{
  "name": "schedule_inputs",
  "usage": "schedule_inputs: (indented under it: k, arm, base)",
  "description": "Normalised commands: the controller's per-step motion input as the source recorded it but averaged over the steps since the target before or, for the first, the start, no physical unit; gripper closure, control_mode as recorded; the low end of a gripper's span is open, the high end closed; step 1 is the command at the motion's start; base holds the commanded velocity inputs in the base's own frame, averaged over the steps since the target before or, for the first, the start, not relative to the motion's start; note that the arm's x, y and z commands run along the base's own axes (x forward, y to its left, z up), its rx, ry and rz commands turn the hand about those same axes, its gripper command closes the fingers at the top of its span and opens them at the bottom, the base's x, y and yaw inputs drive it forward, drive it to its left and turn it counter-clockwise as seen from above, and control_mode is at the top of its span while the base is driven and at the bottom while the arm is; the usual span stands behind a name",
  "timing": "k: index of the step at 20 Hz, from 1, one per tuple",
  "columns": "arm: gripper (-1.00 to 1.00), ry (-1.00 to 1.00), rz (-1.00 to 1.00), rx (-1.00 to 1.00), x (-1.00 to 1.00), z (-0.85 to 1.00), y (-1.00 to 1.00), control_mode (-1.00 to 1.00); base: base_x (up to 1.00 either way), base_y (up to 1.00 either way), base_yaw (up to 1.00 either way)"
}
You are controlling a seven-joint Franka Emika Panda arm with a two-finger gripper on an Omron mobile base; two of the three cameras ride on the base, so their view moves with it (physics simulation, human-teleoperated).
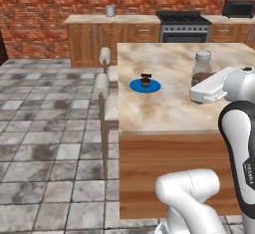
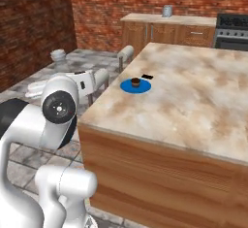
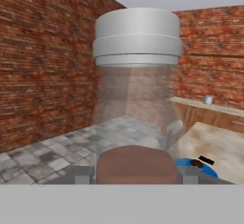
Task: Take the cinnamon bottle from the cabinet and place it on the dining table, next to the plate with the cupcake. Then take the chocolate from the dining counter and place it on the cupcake plate.
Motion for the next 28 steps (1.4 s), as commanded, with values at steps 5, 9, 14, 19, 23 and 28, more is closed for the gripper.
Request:
schedule_inputs:
  k: [5, 9, 14, 19, 23, 28]
  arm:
    - [1.00, 0.00, 0.00, 0.00, 0.00, 0.00, 0.00, 1.00]
    - [1.00, 0.00, 0.00, 0.00, 0.00, 0.00, 0.00, 1.00]
    - [1.00, 0.00, 0.00, 0.00, 0.00, 0.00, 0.00, 1.00]
    - [1.00, 0.00, 0.00, 0.00, 0.00, 0.00, 0.00, 1.00]
    - [1.00, 0.00, 0.00, 0.00, 0.00, 0.00, 0.00, 1.00]
    - [1.00, 0.00, 0.00, 0.00, 0.00, 0.00, 0.00, 1.00]
  base:
    - [0.40, 1.00, -0.28]
    - [0.52, 1.00, -0.46]
    - [0.62, 1.00, -0.52]
    - [0.69, 1.00, -0.56]
    - [0.59, 1.00, -0.65]
    - [0.47, 1.00, -0.69]
